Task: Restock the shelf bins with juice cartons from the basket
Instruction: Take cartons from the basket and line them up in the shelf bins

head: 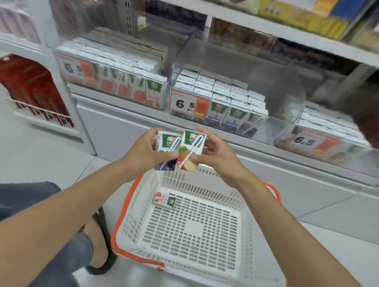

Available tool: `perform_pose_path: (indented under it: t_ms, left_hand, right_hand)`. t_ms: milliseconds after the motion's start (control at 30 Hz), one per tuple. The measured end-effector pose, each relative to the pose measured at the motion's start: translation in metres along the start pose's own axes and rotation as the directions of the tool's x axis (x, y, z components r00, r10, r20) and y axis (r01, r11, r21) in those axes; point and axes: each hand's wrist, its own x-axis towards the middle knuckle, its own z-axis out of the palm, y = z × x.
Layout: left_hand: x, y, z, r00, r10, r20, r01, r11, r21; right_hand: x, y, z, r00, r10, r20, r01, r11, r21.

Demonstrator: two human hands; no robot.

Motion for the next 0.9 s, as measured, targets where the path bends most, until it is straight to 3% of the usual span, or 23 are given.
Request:
perform_pose_path:
  t_ms: [233, 500, 633, 900]
  left_hand:
    - [-0.014, 0.055, 0.018, 0.992, 0.094, 0.081, -0.095, 0.995, 0.007]
    - [0.010, 0.099, 0.098, 0.976, 0.159, 0.148, -0.167, 0.985, 0.046]
    - [0.033, 0.120, 0.165, 0.966, 0.181, 0.186, -0.194, 0.980, 0.054]
    - [0.069, 0.154, 0.278, 0.945, 0.280, 0.170, -0.297, 0.951, 0.084]
  right_hand:
    - [-0.026, -0.046, -0.013, 0.997, -0.065, -0.033, 0.065, 0.998, 0.002]
    - [-0.053, -0.061, -0.085, 0.963, -0.031, -0.267, 0.039, 0.999, 0.023]
    - [-0.071, -0.067, -0.152, 0.904, -0.145, -0.402, 0.084, 0.983, -0.165]
    - [-0.109, -0.069, -0.316, 0.749, -0.323, -0.579, 0.139, 0.931, -0.338]
